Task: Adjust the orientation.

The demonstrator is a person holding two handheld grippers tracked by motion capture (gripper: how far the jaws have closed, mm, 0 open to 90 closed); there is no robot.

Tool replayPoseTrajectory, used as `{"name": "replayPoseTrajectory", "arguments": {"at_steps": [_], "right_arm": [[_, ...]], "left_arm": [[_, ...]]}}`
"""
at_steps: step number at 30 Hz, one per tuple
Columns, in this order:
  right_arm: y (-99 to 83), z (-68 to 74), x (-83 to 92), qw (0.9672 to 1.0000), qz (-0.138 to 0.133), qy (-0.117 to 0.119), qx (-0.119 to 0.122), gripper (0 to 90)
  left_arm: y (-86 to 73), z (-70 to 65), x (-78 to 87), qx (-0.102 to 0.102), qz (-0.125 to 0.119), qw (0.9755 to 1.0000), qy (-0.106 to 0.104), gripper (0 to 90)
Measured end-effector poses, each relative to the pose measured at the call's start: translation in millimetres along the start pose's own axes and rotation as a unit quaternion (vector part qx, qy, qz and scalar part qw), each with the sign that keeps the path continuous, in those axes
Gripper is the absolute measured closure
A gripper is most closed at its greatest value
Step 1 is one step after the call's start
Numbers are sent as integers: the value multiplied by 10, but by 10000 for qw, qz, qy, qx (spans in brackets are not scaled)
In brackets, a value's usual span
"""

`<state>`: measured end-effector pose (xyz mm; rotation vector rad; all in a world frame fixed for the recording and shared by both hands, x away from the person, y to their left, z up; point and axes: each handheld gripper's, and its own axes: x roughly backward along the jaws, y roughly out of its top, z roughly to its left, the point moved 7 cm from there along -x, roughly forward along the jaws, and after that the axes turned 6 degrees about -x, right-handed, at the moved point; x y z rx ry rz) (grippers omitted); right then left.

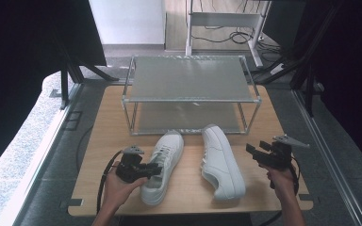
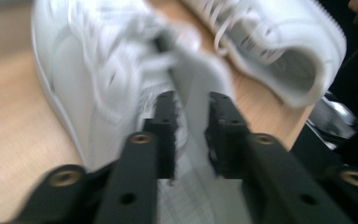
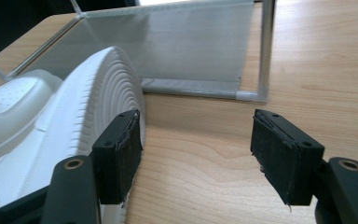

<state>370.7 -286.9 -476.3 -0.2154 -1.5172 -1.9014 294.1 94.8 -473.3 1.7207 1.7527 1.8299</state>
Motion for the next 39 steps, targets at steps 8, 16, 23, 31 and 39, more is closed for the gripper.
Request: {"name": "replayPoseTrajectory", "arguments": {"at_steps": [8,16,23,31,39], "right_arm": [[40,184,105,9993,-60,129,355,374],[122,602,281,9936,-287,475,980,605],[-11,995,259,9845,63,925,1491,825],[-262,1374,162,9704,492,1311,1970,880],[-594,1572,68,9559,1018,1459,2336,900]], "left_arm": [[164,-31,200,-55,-831,9965,-109,412],[148,154,291,243,-951,9951,79,379],[123,267,362,418,-979,9941,224,373],[87,332,368,605,-959,9933,205,375],[54,431,428,748,-1013,9914,343,377]]}}
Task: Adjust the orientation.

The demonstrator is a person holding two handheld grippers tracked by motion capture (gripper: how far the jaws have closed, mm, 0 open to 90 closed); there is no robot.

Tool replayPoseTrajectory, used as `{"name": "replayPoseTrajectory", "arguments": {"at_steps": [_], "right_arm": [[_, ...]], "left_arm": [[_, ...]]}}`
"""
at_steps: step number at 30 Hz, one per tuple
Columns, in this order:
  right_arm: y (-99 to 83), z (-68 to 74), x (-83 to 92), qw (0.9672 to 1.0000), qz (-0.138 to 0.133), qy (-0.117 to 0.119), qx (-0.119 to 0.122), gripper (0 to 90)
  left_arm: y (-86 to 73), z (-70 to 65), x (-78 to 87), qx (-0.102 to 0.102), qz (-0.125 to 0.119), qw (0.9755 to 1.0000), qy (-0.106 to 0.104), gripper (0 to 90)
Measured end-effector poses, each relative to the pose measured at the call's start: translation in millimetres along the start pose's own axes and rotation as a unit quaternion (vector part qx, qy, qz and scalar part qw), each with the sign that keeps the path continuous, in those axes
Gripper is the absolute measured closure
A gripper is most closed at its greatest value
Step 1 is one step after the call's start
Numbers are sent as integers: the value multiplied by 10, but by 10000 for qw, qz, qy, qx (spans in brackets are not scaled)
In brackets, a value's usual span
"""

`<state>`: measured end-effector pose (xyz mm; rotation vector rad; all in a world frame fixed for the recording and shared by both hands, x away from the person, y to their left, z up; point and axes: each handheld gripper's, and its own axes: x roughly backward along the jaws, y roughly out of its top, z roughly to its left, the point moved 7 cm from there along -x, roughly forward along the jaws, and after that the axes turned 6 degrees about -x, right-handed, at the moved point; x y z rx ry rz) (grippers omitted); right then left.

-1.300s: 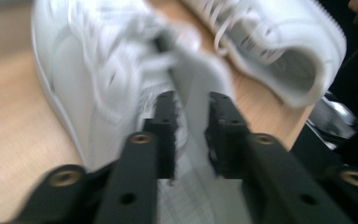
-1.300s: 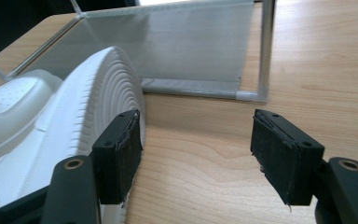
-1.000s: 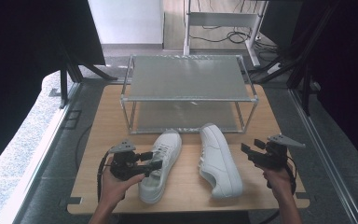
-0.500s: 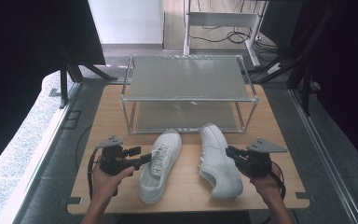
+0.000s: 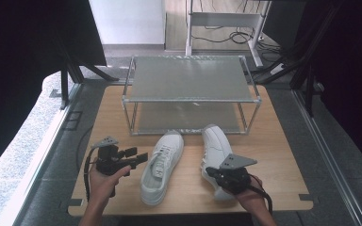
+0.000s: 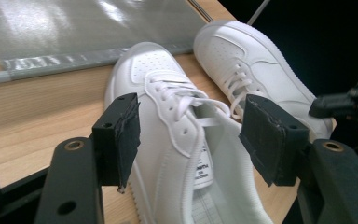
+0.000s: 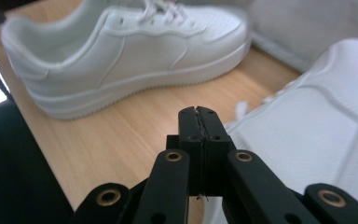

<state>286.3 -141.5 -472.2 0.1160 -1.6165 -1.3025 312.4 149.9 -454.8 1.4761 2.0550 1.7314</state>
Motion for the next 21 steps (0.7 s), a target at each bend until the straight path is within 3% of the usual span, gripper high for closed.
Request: {"name": "replayPoseTrajectory", "arguments": {"at_steps": [5,12,21], "right_arm": [[-100,50,-93,9996,272,62,8,900],[-275,10,-90,9987,490,-140,9,900],[-333,-76,27,9992,357,-116,-162,900]], "left_arm": [[-5,12,8,22,10,10000,5,377],[-18,-1,-16,5,71,10000,-18,377],[-51,7,-58,6,176,9998,-15,377]]}}
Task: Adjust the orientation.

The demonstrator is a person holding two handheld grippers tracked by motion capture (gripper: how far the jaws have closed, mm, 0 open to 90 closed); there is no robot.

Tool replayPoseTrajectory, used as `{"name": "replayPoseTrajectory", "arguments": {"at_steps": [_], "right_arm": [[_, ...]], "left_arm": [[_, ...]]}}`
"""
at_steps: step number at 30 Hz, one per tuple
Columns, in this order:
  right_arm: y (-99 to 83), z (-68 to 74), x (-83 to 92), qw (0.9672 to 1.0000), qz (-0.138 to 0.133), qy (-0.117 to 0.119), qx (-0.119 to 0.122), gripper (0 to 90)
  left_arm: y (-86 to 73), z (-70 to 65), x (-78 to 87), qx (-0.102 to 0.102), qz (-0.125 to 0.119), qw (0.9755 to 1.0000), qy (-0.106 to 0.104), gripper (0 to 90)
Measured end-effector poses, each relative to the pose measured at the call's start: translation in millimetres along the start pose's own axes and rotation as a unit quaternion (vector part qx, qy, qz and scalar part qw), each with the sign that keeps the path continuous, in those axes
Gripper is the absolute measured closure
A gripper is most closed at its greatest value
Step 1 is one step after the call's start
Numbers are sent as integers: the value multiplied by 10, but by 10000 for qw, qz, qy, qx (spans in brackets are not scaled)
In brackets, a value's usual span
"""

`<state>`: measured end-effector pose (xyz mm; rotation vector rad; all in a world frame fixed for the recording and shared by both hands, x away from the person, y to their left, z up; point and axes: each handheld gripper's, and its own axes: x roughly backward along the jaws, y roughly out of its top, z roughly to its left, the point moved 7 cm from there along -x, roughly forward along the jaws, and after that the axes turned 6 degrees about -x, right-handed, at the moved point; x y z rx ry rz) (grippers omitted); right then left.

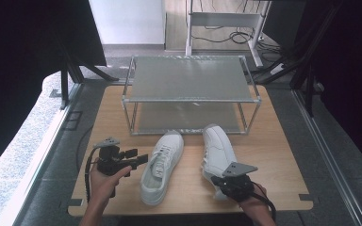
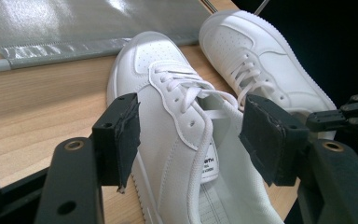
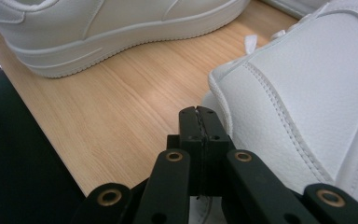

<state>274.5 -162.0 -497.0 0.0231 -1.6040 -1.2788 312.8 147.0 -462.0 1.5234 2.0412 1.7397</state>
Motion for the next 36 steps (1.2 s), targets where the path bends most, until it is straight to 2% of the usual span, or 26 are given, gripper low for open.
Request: {"name": "replayPoseTrajectory", "arguments": {"at_steps": [5,14,17,19,20,21,22,23,24,25,26,27,30,33,36], "right_arm": [[3,-84,108,9996,-184,49,-195,900],[3,-329,323,9972,-533,-44,-531,900],[-25,-471,404,9959,-563,-239,-664,900],[-61,-599,433,9943,-551,-510,-759,900],[-61,-599,433,9943,-551,-510,-759,900],[-116,-705,452,9935,-488,-419,-935,900],[-151,-752,445,9934,-416,-550,-918,900],[-203,-842,453,9912,-300,-963,-859,900],[-208,-880,501,9910,-376,-784,-1020,900],[-207,-894,536,9906,-436,-708,-1087,900],[-205,-912,564,9896,-466,-825,-1078,900],[-200,-915,584,9896,-461,-890,-1033,900],[-111,-816,636,9906,-625,-830,-895,900],[-11,-600,616,9939,-680,-610,-615,900],[19,-384,509,9969,-540,-480,-318,900]], "left_arm": [[1,6,10,11,-7,10000,7,376],[-11,9,-7,15,37,10000,6,375],[-14,13,-13,20,47,10000,10,375],[-17,18,-15,19,61,10000,9,375],[-17,18,-15,19,61,10000,9,375],[-18,17,-19,18,63,10000,9,375],[-18,16,-20,17,66,10000,5,375],[-18,15,-21,15,68,10000,6,375],[-18,14,-21,14,68,10000,3,375],[-19,13,-22,10,73,10000,2,375],[-19,14,-23,9,76,10000,6,375],[-20,15,-24,12,75,10000,7,375],[-22,18,-25,20,78,10000,10,375],[-24,18,-26,13,90,10000,7,375],[-28,16,-29,13,98,10000,1,375]]}}
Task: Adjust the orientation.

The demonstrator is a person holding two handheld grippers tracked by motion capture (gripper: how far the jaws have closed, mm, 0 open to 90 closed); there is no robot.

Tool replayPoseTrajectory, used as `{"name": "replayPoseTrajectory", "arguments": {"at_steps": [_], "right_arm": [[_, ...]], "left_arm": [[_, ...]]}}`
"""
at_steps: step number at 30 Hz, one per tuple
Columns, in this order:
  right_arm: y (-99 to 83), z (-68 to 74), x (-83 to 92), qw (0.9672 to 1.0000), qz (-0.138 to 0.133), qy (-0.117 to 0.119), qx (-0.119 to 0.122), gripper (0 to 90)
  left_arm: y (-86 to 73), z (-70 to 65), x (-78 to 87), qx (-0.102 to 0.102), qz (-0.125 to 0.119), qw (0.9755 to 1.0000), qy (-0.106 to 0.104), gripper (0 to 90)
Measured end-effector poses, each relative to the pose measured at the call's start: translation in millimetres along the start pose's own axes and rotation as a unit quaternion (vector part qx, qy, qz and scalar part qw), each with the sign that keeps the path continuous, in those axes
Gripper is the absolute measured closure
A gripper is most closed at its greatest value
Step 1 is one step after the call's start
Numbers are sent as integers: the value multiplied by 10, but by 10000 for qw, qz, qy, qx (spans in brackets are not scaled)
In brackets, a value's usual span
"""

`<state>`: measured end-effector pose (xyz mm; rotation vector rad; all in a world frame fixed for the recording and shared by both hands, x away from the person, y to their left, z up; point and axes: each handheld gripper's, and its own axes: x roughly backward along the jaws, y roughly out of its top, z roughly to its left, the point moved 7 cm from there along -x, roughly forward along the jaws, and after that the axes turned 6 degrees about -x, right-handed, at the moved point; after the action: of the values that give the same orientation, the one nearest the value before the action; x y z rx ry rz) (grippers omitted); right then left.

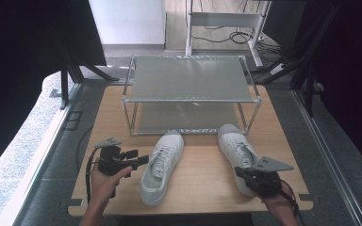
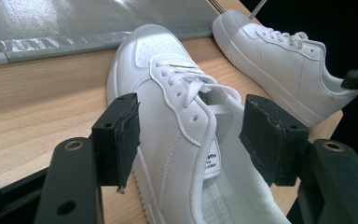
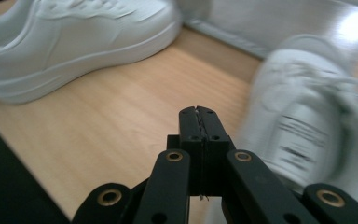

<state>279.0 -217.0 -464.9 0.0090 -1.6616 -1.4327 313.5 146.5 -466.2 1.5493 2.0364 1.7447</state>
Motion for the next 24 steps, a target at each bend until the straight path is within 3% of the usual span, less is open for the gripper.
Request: {"name": "replayPoseTrajectory", "arguments": {"at_steps": [3,8,11,17,24], "right_arm": [[-123,117,-109,9992,315,-80,213,900],[-317,-52,-125,9961,590,-607,236,900],[-321,-114,-61,9980,445,-440,32,900],[-323,-156,6,9985,447,-327,33,900],[-394,-297,128,9972,565,-495,-40,900]], "left_arm": [[-8,8,-8,7,23,10000,-2,375],[-11,16,-12,8,30,10000,1,375],[-10,13,-10,5,33,10000,2,375],[-7,29,10,72,-10,10000,-36,373],[8,59,57,141,-85,9999,-7,373]]}}
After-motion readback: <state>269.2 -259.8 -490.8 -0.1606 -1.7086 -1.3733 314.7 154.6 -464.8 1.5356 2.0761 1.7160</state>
